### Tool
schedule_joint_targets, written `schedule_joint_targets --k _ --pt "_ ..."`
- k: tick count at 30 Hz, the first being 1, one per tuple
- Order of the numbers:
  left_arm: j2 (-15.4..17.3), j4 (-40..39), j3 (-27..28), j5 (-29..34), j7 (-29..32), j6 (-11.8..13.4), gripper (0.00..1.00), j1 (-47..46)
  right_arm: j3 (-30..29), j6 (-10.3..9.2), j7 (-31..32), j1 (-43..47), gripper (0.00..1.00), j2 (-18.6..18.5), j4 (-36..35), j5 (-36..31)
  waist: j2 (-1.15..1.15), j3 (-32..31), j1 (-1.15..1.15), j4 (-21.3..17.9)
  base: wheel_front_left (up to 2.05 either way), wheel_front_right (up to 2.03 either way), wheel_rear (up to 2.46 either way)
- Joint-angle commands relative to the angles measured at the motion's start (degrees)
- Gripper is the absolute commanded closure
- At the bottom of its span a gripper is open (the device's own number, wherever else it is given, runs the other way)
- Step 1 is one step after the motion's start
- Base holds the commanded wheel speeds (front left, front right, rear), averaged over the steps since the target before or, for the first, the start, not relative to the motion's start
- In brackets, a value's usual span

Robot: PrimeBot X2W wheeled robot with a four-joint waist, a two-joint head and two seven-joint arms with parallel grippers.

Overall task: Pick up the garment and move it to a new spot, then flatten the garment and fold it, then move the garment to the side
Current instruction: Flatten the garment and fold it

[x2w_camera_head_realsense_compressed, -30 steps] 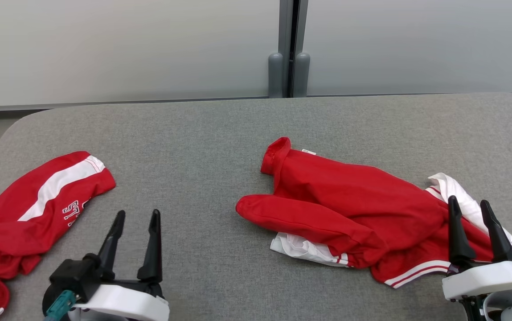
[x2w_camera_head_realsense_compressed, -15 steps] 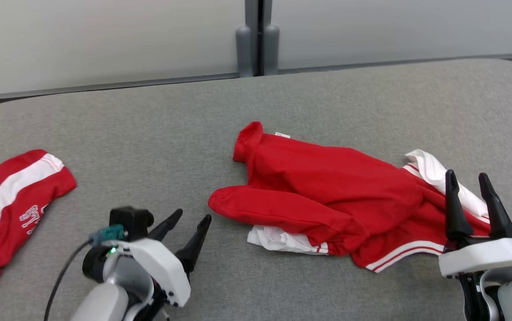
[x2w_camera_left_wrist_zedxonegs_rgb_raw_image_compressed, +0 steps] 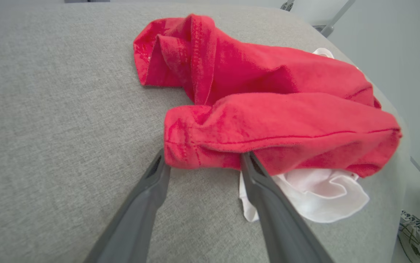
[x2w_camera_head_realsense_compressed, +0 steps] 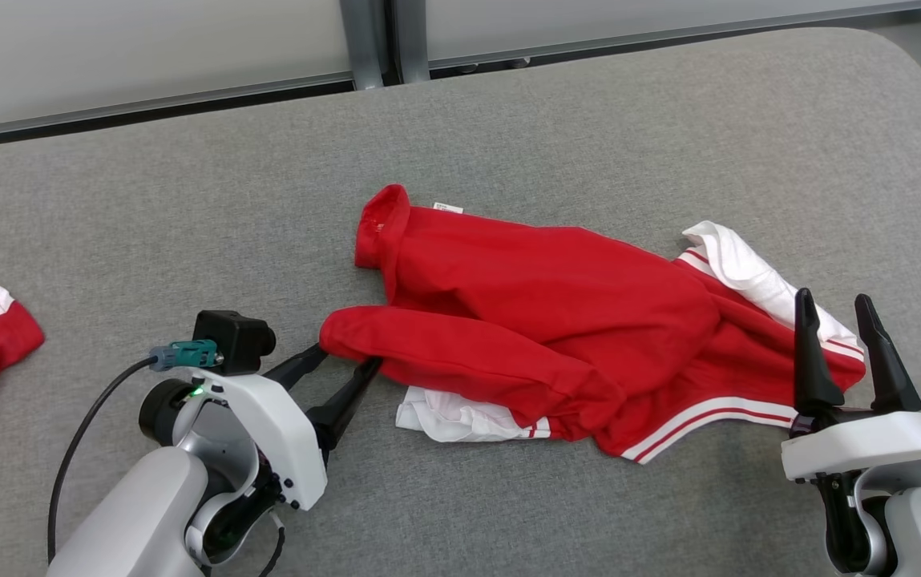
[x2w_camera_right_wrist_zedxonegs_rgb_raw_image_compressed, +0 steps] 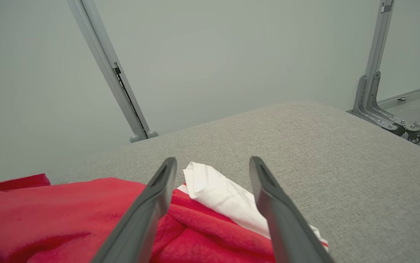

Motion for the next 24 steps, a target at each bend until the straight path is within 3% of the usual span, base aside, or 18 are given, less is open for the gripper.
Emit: schedule_joint_targets --k 1,3,8,12,24 --pt "0.7 -0.5 -0.6 -0.3 -0.9 0.0 0.44 -1.1 -0.2 0.11 -0.3 -0.5 0.0 -0.2 0.1 -0.5 0.0 0.0 0.0 0.1 0.0 0.0 0.0" --pt "1.0 -1.2 -1.7 -0.9 -2.8 0.0 1.0 -1.5 -0.3 0.11 -0.4 -0.6 0.0 -0.2 0.5 -0.7 0.0 -0.2 0.0 0.7 0.0 0.0 0.0" --pt "2.6 -2.3 -5.7 -1.8 -5.1 0.0 1.0 -2.2 -0.5 0.11 -0.6 -0.4 0.0 -0.6 1.3 -0.8 0.0 -1.4 0.0 3.2 0.0 0.0 0.0" --pt "3.9 -3.7 -5.2 -2.5 -6.8 0.3 1.0 0.0 -1.8 0.11 -0.6 0.2 0.0 -1.2 1.7 -0.9 0.0 -2.6 0.0 6.0 0.0 0.0 0.0" --pt "8.4 -6.2 0.3 -5.3 -11.0 7.8 1.0 10.7 -3.8 0.11 -0.3 1.4 0.0 -2.4 1.4 -1.4 0.0 -3.4 0.0 11.3 0.0 0.0 0.0"
